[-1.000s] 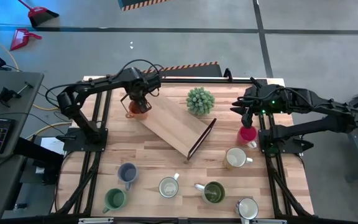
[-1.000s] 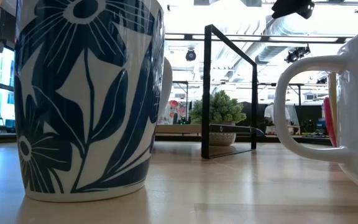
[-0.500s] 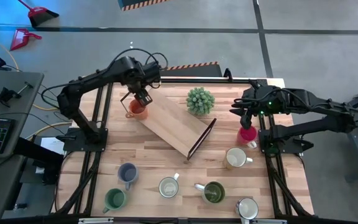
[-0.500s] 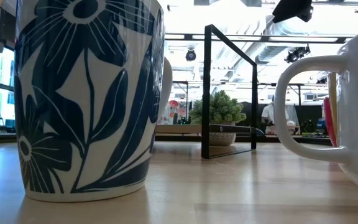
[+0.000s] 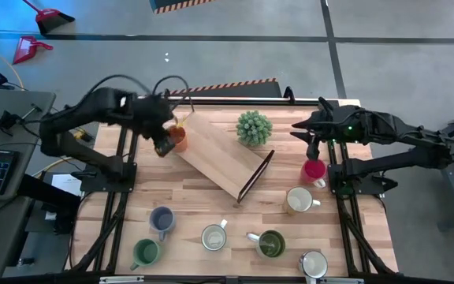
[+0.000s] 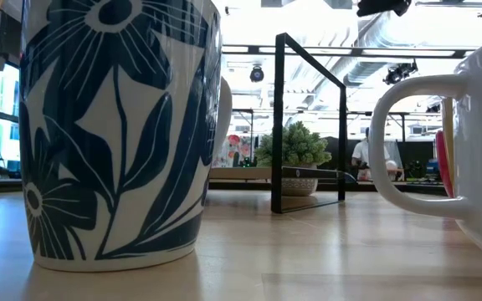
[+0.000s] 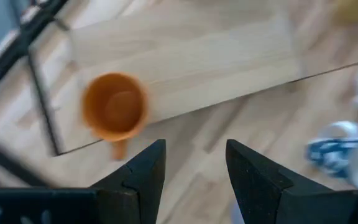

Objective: Place coffee mugs
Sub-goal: Put the red mug on the shelf

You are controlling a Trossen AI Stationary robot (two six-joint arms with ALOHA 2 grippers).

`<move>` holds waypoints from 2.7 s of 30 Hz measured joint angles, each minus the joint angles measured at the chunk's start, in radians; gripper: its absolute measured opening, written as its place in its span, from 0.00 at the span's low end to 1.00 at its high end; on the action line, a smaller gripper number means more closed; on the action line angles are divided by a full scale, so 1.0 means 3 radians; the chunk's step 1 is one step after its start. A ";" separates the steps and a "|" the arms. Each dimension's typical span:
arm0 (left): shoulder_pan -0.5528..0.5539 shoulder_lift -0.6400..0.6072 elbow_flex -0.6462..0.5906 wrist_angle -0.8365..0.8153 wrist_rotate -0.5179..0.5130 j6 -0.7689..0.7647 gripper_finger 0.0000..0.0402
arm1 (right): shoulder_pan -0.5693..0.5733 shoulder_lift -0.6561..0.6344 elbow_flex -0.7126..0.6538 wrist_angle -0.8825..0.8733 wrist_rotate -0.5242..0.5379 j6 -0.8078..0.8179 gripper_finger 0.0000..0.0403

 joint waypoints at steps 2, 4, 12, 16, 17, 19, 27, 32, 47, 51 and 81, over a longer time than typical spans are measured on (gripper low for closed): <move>-0.0293 -0.0114 -0.0161 0.0194 -0.0155 -0.0236 0.39 | 0.0000 -0.0052 0.0000 0.0085 -0.0098 -0.0073 0.26; -0.0578 -0.0206 -0.0341 0.0459 -0.0360 -0.0413 0.39 | 0.0000 -0.0115 0.0000 0.0186 -0.0225 -0.0123 0.26; -0.1404 -0.0297 -0.1145 0.1201 -0.1099 -0.0888 0.39 | 0.0001 -0.0411 0.0000 0.0380 -0.0650 -0.0184 0.26; -0.1661 -0.0295 -0.1660 0.2091 -0.1503 -0.0935 0.39 | 0.0001 -0.0499 0.0000 0.0292 -0.0792 -0.0234 0.26; -0.1698 -0.0295 -0.1814 0.2388 -0.1609 -0.0892 0.39 | 0.0001 -0.0508 -0.0009 0.0234 -0.0797 -0.0230 0.26; -0.1742 -0.0294 -0.2101 0.3020 -0.1803 -0.0754 0.39 | 0.0001 -0.0569 -0.0185 0.0309 -0.0820 -0.0138 0.26; -0.1551 -0.0249 -0.2734 0.5151 -0.2073 0.0086 0.39 | -0.0010 -0.0951 -0.1383 0.1394 -0.0724 0.0004 0.26; -0.1288 -0.0250 -0.2587 0.5498 -0.1977 0.0827 0.39 | -0.0024 -0.1086 -0.1511 0.1402 -0.0185 -0.0132 0.26; -0.0744 -0.0309 -0.2498 0.5579 -0.1338 0.1476 0.39 | -0.0024 -0.1031 -0.1018 0.0642 0.0304 -0.0193 0.26; -0.0668 -0.0399 -0.2496 0.5524 -0.1213 0.1414 0.39 | -0.0025 -0.0861 -0.0458 -0.0227 0.0320 -0.0046 0.26; -0.0701 -0.0434 -0.2495 0.4678 -0.0682 0.0715 0.39 | -0.0025 -0.0190 -0.0976 -0.1683 -0.0283 0.0563 0.26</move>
